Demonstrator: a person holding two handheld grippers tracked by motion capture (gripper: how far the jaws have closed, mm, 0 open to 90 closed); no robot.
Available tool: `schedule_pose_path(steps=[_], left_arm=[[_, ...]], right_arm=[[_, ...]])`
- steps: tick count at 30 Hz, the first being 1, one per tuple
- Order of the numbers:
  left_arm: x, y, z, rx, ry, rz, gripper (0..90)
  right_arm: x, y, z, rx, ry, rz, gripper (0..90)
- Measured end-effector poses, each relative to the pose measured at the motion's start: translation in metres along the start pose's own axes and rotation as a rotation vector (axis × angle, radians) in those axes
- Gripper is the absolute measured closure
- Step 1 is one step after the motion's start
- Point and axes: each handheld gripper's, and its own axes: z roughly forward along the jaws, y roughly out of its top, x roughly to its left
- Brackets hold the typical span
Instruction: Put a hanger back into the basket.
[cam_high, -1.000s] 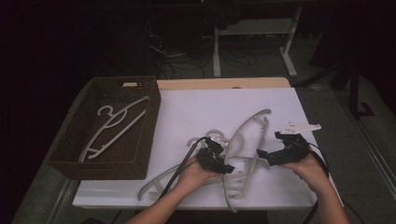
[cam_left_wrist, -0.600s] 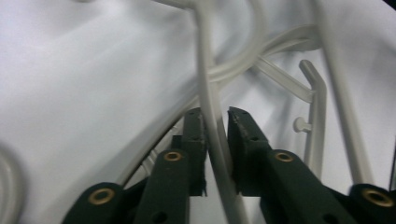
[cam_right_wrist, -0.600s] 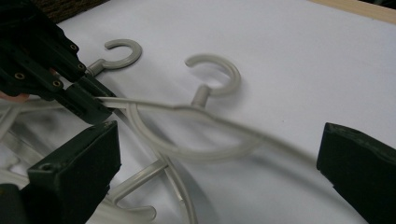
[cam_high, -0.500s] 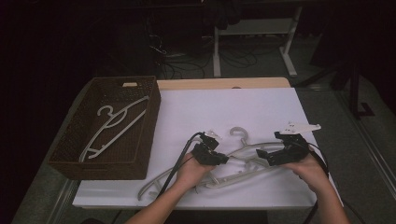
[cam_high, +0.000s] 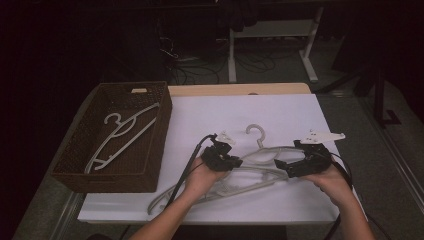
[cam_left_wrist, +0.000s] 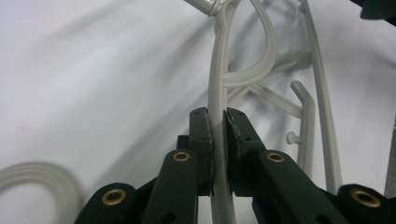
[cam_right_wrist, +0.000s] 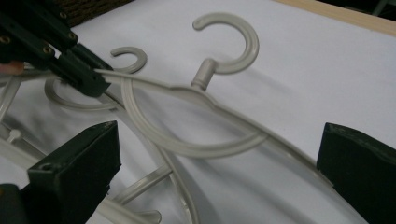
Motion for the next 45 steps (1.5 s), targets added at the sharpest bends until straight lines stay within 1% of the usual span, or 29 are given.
schedule_pose_path(steps=[5, 10, 16, 19, 20, 22, 25, 27, 28, 30, 32, 34, 40, 42, 43, 44, 45], left_arm=[[0.014, 0.007, -0.019, -0.024, 0.033, 0.000, 82.5], [0.031, 0.017, -0.046, -0.053, 0.087, 0.003, 82.4], [0.053, 0.029, -0.089, -0.075, 0.160, 0.009, 82.4], [0.064, 0.033, -0.111, -0.078, 0.194, 0.014, 82.5], [0.067, 0.033, -0.119, -0.082, 0.203, 0.009, 82.5], [0.075, 0.034, -0.134, -0.089, 0.207, 0.001, 82.4], [0.086, 0.033, -0.157, -0.101, 0.225, 0.000, 82.4], [0.086, 0.033, -0.157, -0.101, 0.225, 0.000, 82.4], [0.099, 0.029, -0.182, -0.116, 0.254, -0.006, 82.4], [0.109, 0.025, -0.198, -0.132, 0.267, -0.022, 82.4], [0.119, 0.019, -0.214, -0.144, 0.279, -0.040, 82.4], [0.129, 0.012, -0.230, -0.152, 0.295, -0.047, 82.4], [0.153, -0.014, -0.269, -0.162, 0.361, -0.078, 82.4], [0.160, -0.022, -0.279, -0.161, 0.385, -0.086, 82.4], [0.160, -0.022, -0.279, -0.161, 0.385, -0.086, 82.4], [0.166, -0.030, -0.287, -0.158, 0.405, -0.093, 82.4], [0.169, -0.034, -0.291, -0.157, 0.412, -0.095, 82.4]], right_arm=[[0.000, 0.002, -0.004, -0.019, 0.001, -0.003, 0.0], [0.000, 0.002, -0.006, -0.029, 0.002, 0.003, 0.0], [0.000, 0.002, -0.005, -0.029, 0.004, 0.003, 0.0], [0.000, 0.001, -0.004, -0.026, 0.006, -0.001, 0.0], [0.000, 0.001, -0.004, -0.022, 0.006, 0.001, 0.0], [-0.001, 0.000, -0.002, -0.018, 0.007, 0.003, 0.0], [-0.001, -0.002, 0.000, -0.013, 0.007, 0.006, 0.0], [-0.001, -0.003, 0.001, -0.010, 0.006, 0.007, 0.0], [-0.002, -0.005, 0.002, -0.006, 0.006, 0.013, 0.0], [-0.002, -0.007, 0.004, -0.004, 0.006, 0.013, 0.0], [-0.002, -0.009, 0.004, -0.003, 0.011, 0.022, 0.0], [-0.001, -0.012, 0.005, -0.009, 0.013, 0.026, 0.0], [0.000, -0.028, 0.005, -0.012, 0.013, 0.045, 0.0], [0.000, -0.033, 0.004, -0.017, 0.008, 0.056, 0.0], [0.000, -0.035, 0.004, -0.017, 0.006, 0.058, 0.0], [0.000, -0.038, 0.003, -0.019, 0.003, 0.061, 0.0], [0.000, -0.040, 0.002, -0.023, 0.000, 0.063, 0.0]])
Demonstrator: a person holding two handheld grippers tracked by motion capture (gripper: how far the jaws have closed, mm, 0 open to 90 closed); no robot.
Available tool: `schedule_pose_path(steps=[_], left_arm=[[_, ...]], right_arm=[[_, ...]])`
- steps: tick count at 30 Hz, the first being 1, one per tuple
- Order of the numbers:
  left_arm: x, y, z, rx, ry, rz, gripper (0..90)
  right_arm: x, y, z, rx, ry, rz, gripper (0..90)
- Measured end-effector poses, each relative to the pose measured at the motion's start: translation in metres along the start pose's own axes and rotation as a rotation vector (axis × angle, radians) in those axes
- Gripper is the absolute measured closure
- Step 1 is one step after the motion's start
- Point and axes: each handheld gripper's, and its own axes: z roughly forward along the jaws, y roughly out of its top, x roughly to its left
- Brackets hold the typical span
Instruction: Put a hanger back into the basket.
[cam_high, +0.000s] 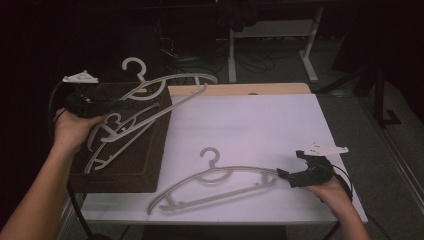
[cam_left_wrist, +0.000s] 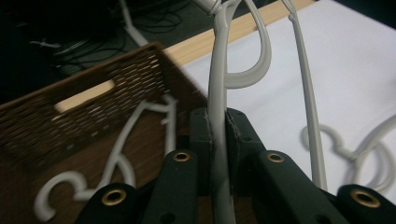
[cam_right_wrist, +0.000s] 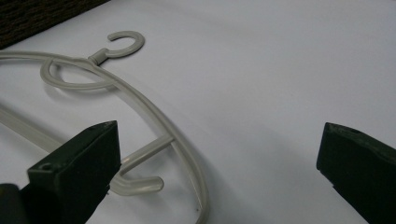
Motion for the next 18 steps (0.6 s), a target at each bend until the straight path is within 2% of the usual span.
schedule_pose_path(steps=[7, 11, 14, 18], left_arm=[[0.026, -0.019, -0.011, 0.003, 0.053, 0.000, 82.4], [0.040, -0.030, -0.013, 0.005, 0.089, -0.005, 82.4], [0.052, -0.039, -0.015, 0.015, 0.113, -0.024, 82.4], [0.067, -0.051, -0.025, 0.005, 0.135, -0.070, 82.5]], right_arm=[[-0.003, -0.013, -0.006, -0.006, -0.021, 0.023, 0.0], [-0.004, -0.013, -0.004, -0.003, -0.030, 0.021, 0.0], [-0.002, -0.013, -0.003, 0.005, -0.036, 0.009, 0.0], [-0.003, -0.013, -0.003, 0.002, -0.040, 0.014, 0.0]])
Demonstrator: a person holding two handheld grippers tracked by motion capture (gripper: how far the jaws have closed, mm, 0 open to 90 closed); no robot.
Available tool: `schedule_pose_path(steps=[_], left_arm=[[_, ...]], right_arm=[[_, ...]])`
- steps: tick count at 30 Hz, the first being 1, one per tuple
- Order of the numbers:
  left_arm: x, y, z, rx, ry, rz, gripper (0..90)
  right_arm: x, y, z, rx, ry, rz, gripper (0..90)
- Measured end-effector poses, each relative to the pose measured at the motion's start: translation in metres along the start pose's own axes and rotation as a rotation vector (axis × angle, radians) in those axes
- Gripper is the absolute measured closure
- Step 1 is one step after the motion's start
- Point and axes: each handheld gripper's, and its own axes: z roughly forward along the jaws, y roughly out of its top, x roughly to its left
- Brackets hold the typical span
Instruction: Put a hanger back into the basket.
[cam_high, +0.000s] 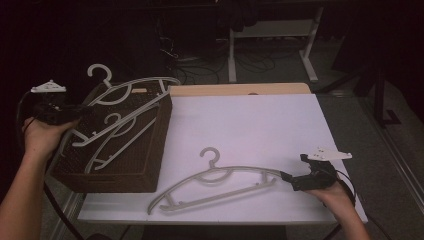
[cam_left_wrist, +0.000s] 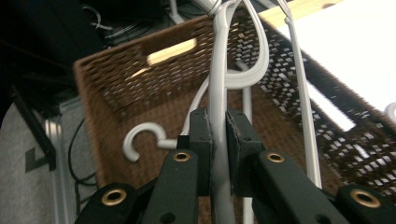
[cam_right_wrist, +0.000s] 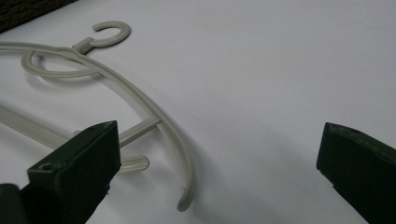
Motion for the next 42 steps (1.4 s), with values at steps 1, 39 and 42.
schedule_pose_path(steps=[1, 39, 42], left_arm=[[0.004, -0.002, -0.003, -0.005, 0.005, -0.011, 82.5], [-0.001, -0.047, 0.040, 0.180, 0.079, -0.093, 62.3], [-0.002, -0.043, 0.036, 0.144, 0.052, -0.100, 55.7]], right_arm=[[0.000, 0.000, 0.000, -0.001, -0.001, 0.000, 0.0], [0.000, 0.003, -0.002, -0.017, -0.009, -0.018, 0.0], [0.000, 0.003, -0.002, -0.018, -0.008, -0.018, 0.0]])
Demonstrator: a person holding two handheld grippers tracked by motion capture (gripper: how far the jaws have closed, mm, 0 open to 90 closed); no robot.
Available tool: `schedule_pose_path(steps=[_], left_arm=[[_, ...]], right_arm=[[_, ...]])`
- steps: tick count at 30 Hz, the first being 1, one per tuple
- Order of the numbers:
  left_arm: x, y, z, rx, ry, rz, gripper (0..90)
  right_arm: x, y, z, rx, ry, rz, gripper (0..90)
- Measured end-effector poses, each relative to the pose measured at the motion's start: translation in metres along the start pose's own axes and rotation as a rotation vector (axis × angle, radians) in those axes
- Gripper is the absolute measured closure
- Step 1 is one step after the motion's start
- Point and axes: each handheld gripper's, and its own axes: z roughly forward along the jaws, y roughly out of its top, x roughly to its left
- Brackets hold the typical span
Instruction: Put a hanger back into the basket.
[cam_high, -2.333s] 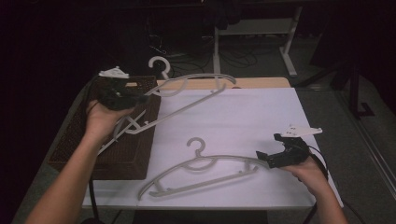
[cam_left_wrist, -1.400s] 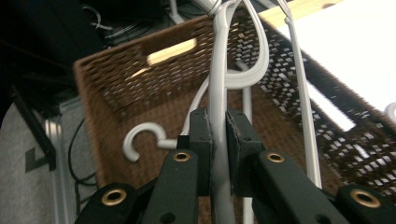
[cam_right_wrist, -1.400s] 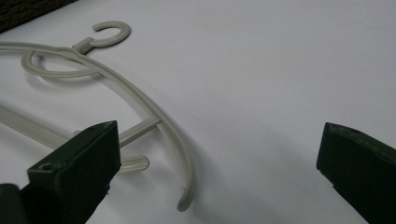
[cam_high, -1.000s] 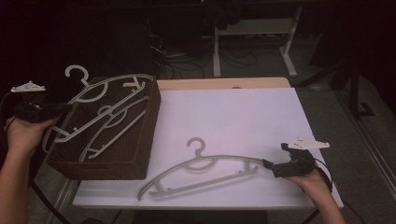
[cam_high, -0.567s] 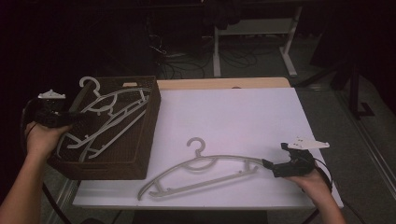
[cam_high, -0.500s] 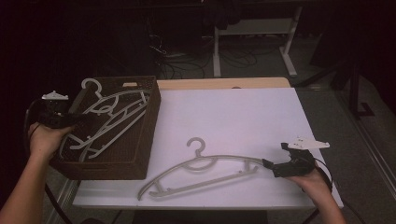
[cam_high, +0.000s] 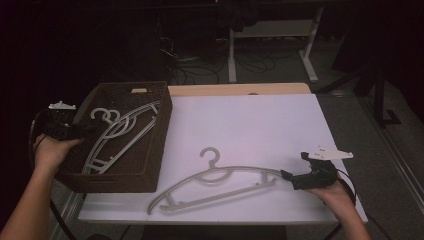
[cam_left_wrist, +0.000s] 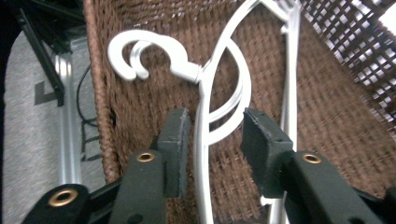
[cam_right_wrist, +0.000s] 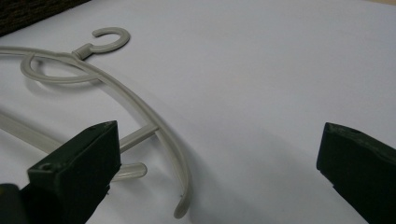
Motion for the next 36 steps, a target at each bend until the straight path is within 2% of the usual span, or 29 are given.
schedule_pose_path(steps=[3, 12, 15, 16, 17, 18, 19, 22, 27, 33, 34, 35, 36], left_arm=[[-0.005, 0.004, -0.004, -0.038, -0.044, 0.001, 48.0], [-0.028, 0.018, -0.008, -0.138, -0.234, 0.033, 32.5], [-0.039, 0.024, -0.008, -0.158, -0.283, 0.050, 30.0], [-0.039, 0.024, -0.008, -0.158, -0.283, 0.050, 28.9], [-0.046, 0.027, -0.008, -0.173, -0.314, 0.063, 28.1], [-0.046, 0.027, -0.008, -0.173, -0.314, 0.063, 27.2], [-0.054, 0.031, -0.009, -0.188, -0.346, 0.070, 26.5], [-0.067, 0.036, -0.010, -0.202, -0.389, 0.091, 24.1], [-0.095, 0.045, -0.010, -0.224, -0.448, 0.133, 20.2], [-0.135, 0.053, -0.006, -0.239, -0.529, 0.185, 18.0], [-0.135, 0.053, -0.006, -0.239, -0.529, 0.185, 18.0], [-0.149, 0.056, -0.003, -0.243, -0.559, 0.198, 18.0], [-0.153, 0.056, -0.002, -0.244, -0.565, 0.200, 18.0]], right_arm=[[0.000, 0.000, 0.000, 0.001, 0.001, -0.001, 0.0], [0.000, 0.001, 0.000, -0.003, 0.001, -0.003, 0.0], [0.000, 0.001, -0.001, -0.004, 0.002, -0.003, 0.0], [0.000, 0.001, -0.001, -0.004, 0.002, -0.004, 0.0], [0.000, 0.001, -0.001, -0.003, 0.002, -0.004, 0.0], [0.000, 0.001, -0.001, -0.003, 0.002, -0.004, 0.0], [0.000, 0.001, 0.000, -0.003, 0.002, -0.006, 0.0], [0.001, 0.002, 0.000, -0.003, 0.003, -0.012, 0.0], [0.001, 0.002, 0.000, -0.003, 0.006, -0.010, 0.0], [0.001, 0.002, 0.001, -0.001, 0.008, -0.008, 0.0], [0.001, 0.002, 0.001, -0.001, 0.008, -0.008, 0.0], [0.001, 0.003, 0.001, 0.001, 0.010, -0.006, 0.0], [0.002, 0.003, 0.001, 0.001, 0.011, -0.008, 0.0]])
